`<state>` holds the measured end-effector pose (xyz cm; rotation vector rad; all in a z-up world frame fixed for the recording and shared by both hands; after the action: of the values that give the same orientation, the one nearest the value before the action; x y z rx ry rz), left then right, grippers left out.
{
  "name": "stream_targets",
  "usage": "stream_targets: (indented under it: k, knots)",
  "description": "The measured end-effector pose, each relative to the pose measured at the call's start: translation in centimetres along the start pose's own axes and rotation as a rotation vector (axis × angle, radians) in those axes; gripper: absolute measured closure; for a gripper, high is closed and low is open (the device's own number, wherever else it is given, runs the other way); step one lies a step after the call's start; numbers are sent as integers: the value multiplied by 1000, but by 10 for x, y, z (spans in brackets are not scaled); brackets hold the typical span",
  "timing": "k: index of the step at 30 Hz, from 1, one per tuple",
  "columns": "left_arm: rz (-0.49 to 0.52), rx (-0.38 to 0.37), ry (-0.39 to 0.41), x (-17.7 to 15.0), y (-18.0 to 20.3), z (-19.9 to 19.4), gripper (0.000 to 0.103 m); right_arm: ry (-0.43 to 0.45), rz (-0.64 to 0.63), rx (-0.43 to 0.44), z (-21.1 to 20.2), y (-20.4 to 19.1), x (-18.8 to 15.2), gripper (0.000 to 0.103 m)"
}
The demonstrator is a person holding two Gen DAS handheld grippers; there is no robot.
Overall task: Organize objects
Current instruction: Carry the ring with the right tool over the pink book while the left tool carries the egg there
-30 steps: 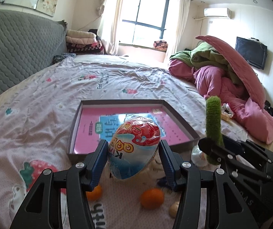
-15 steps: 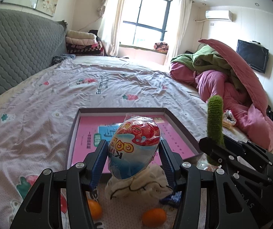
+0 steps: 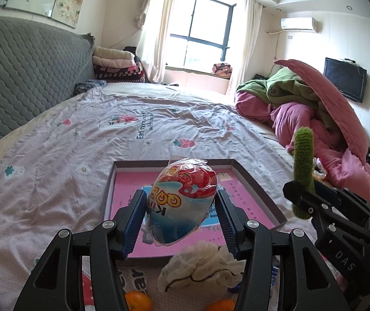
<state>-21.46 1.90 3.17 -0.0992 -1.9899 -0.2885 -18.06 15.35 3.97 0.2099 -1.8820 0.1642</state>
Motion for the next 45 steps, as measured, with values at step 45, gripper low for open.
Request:
stream_targets:
  k: [45]
  knots:
    - [-28,85,-274,-19,-60,113,47,-234,-42,0,111,41,-14,75]
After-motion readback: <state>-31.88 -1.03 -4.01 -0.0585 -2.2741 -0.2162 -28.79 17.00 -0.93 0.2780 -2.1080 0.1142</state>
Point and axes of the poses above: each gripper's, at about its wrist camera, not at the fingertips, and z roughly the way its jaws point, y to its right, x to its top, the point moved 9 cm from there along z, roughly the way its jaws point, and after that the axes turned 6 degrees about y, right-handed, at the moved point
